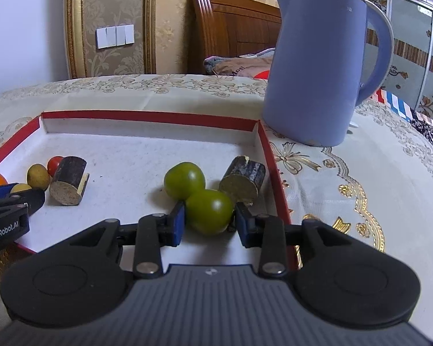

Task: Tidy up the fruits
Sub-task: 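Open both grippers to release the lime and green tomato into the tray, then move the right gripper to the orange mandarin while the left gripper approaches the red cherry tomato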

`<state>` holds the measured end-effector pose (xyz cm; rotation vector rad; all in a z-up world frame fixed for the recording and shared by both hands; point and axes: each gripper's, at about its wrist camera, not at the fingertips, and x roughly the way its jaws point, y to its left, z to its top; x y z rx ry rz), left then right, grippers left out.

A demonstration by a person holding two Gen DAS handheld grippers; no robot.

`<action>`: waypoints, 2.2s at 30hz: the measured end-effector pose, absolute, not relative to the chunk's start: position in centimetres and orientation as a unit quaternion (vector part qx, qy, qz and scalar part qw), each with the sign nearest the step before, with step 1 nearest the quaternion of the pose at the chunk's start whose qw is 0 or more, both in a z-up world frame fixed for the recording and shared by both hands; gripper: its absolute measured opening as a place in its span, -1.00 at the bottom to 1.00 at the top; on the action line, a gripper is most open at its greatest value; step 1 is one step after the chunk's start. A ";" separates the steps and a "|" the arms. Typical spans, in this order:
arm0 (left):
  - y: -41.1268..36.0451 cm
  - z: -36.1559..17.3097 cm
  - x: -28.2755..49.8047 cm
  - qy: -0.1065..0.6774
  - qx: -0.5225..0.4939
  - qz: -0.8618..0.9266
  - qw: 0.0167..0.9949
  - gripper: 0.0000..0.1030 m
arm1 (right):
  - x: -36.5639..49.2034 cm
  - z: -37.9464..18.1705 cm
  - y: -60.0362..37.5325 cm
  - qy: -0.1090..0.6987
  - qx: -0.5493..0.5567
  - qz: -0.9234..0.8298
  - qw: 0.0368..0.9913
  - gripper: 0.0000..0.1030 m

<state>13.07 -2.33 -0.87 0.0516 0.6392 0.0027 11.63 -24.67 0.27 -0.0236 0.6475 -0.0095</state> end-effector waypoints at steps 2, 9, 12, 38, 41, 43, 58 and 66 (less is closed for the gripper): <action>-2.2 -0.9 13.1 0.315 0.020 0.000 0.949 -0.49 | 11.6 0.2 -24.9 0.319 -0.009 -0.009 0.948 -0.04; -2.2 -1.0 13.1 0.310 0.023 0.002 0.950 -0.47 | 11.2 0.4 -24.5 0.312 -0.014 -0.004 0.950 0.28; -2.2 -1.1 13.0 0.308 0.023 0.004 0.951 -0.40 | 10.9 0.6 -24.7 0.308 -0.008 -0.002 0.951 0.31; -1.2 -0.2 10.3 0.292 -0.002 -0.011 0.956 0.09 | 6.5 1.8 -25.9 0.253 0.035 0.012 0.967 0.87; -1.3 -0.1 9.5 0.283 0.006 -0.010 0.959 0.09 | 6.2 2.0 -26.1 0.239 0.032 0.002 0.971 0.91; -1.3 0.0 8.8 0.277 0.007 -0.011 0.961 0.13 | 6.1 2.0 -26.4 0.242 0.039 0.002 0.969 0.91; 0.9 1.0 5.0 0.245 -0.033 0.000 0.969 0.37 | 0.0 1.3 -29.3 0.248 0.085 0.026 0.965 0.97; 1.5 0.9 4.2 0.250 -0.046 -0.014 0.967 0.37 | -1.5 0.8 -28.8 0.257 0.073 0.062 0.962 0.97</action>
